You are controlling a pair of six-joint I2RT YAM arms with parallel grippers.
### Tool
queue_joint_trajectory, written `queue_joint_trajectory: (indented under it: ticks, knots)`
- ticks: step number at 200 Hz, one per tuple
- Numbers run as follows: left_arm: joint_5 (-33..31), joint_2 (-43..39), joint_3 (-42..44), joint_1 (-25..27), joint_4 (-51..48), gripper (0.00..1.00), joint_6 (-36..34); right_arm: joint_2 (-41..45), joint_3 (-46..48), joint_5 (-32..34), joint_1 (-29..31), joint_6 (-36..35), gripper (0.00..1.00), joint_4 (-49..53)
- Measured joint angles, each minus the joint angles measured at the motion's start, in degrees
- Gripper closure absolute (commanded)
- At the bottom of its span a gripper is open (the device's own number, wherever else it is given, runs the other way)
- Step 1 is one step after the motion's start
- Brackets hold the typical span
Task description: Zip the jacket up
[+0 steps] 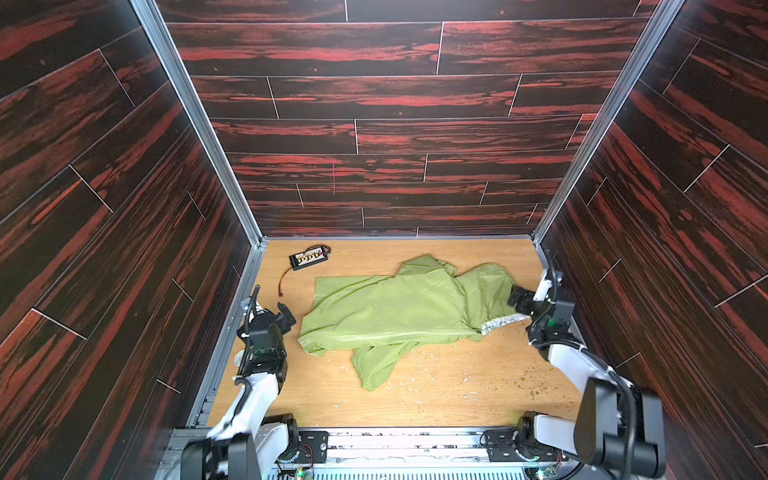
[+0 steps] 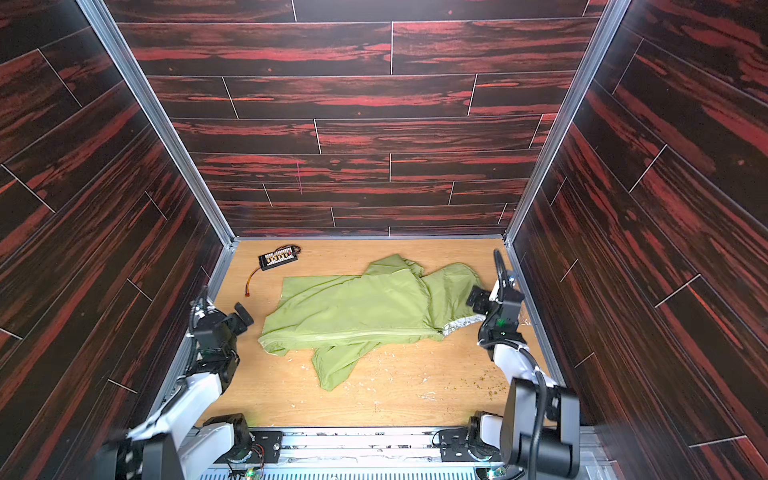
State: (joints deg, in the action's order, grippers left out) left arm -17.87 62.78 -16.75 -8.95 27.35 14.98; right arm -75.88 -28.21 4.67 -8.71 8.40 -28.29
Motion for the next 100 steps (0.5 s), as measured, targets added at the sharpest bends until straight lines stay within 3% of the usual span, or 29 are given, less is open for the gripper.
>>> queue_joint_trajectory:
  ticks: [12, 39, 70, 100]
  knots:
    - [0.46, 5.57, 1.09, 0.0, 4.96, 0.0, -0.63, -2.95, 2.4, -1.38, 0.2, -0.37, 0.09, -4.33]
    - [1.9, 14.16, 0.87, 0.17, 12.63, 0.01, -0.24, -10.73, 8.15, -3.98, 1.9, -2.1, 0.04, -19.89]
    - [4.59, 25.81, 1.18, 1.95, 29.88, 0.0, -1.99, -12.52, 10.82, -4.57, 3.26, -3.5, 0.01, -26.99]
    - [5.73, 27.58, -2.99, 4.09, 24.63, 0.0, -4.26, -12.52, 10.6, -2.36, 3.8, -3.58, 0.01, -31.5]
